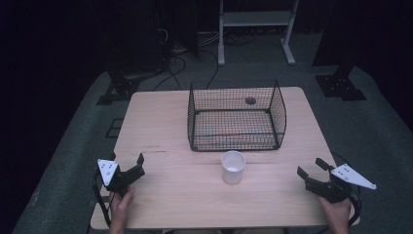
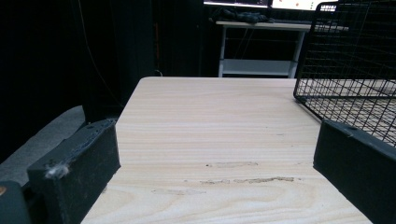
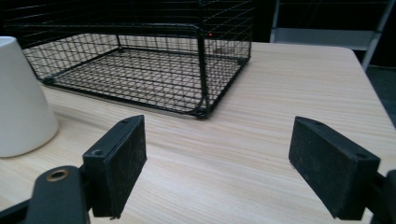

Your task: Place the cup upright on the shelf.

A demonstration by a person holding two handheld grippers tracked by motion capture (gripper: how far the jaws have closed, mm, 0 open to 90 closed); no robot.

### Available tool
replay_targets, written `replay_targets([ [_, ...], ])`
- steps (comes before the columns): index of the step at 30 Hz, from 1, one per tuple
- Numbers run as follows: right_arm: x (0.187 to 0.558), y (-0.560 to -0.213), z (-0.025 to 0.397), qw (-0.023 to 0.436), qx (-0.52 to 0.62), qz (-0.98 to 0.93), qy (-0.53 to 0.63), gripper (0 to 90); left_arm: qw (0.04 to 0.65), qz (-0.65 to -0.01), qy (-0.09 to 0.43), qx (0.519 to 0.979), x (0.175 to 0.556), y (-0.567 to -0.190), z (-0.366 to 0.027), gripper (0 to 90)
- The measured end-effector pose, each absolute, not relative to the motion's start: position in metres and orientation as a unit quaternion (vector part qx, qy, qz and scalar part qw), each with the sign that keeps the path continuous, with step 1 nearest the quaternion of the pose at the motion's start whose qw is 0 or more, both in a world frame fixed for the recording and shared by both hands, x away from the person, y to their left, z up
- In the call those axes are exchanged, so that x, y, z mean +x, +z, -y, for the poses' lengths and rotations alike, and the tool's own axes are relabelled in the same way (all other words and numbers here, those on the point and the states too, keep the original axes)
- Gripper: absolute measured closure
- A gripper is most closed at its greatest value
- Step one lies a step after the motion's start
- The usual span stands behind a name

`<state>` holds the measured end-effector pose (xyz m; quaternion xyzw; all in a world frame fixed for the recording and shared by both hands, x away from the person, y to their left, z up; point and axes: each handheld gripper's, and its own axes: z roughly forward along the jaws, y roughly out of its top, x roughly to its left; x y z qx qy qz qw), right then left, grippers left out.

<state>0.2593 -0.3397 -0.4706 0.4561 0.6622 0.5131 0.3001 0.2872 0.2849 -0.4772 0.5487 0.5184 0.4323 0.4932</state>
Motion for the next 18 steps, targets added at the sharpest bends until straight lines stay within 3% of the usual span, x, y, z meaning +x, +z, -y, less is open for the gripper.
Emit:
replay_targets([
  [18, 0.262, -0.464, 0.302, 0.258, 0.398, -0.724, 0.501, 15.8, 0.492, -0.514, 0.434, 0.553, 0.286, -0.477, -0.284, 0.0],
])
